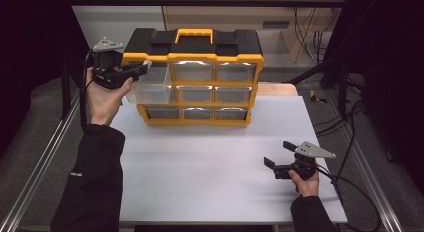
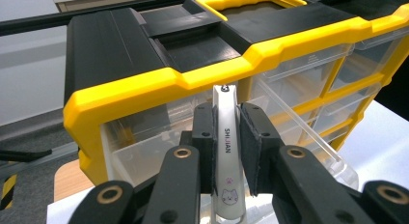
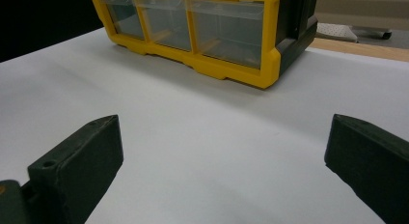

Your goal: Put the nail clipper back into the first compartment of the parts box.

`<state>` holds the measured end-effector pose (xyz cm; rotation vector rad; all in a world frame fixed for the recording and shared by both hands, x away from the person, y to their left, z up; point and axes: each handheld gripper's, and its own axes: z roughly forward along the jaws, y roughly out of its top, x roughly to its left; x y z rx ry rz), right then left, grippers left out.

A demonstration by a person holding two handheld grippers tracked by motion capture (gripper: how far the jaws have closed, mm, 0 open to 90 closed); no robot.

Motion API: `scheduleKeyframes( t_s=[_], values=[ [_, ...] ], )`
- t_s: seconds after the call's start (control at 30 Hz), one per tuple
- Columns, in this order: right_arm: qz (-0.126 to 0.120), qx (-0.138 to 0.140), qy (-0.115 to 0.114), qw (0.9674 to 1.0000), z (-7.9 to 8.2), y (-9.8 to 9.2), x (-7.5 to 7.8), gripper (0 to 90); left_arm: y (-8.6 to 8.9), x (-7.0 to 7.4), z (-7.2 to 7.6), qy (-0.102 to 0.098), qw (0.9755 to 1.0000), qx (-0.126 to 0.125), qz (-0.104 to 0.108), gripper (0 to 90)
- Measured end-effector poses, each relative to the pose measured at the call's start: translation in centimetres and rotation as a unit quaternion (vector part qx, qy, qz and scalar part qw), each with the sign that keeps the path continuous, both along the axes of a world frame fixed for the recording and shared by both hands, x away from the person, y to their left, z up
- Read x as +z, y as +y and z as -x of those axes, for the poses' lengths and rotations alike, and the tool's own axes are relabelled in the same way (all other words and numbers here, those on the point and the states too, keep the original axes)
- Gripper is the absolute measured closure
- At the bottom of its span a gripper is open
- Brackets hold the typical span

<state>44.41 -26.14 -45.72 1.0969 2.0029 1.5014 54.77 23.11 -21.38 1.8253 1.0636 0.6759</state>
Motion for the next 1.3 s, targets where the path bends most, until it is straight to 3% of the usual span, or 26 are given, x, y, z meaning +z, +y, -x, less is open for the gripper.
scheduleKeyframes(
  t_s=[0.47,0.6,0.8,1.07,1.3],
  values=[
    [0.000,0.002,0.002,1.0000,0.0,0.0,0.0,0.6,0.3,-1.5,-0.6,0.017,0.9998,0.002,-0.012,76.6],
    [-0.001,0.001,0.002,1.0000,0.0,0.1,0.0,0.6,0.1,-1.7,-0.7,0.024,0.9993,0.002,-0.027,76.6],
    [0.000,0.001,0.002,1.0000,0.0,0.0,0.0,0.6,0.2,-1.8,-0.5,0.022,0.9995,-0.001,-0.021,75.8],
    [0.001,0.000,0.003,1.0000,0.0,0.1,0.0,0.6,1.1,-1.5,0.5,0.002,0.9999,-0.008,0.007,63.2],
    [0.000,0.000,0.001,1.0000,0.0,0.0,0.0,0.6,1.4,-1.1,2.1,-0.041,0.9986,-0.020,0.026,39.8]
  ],
)
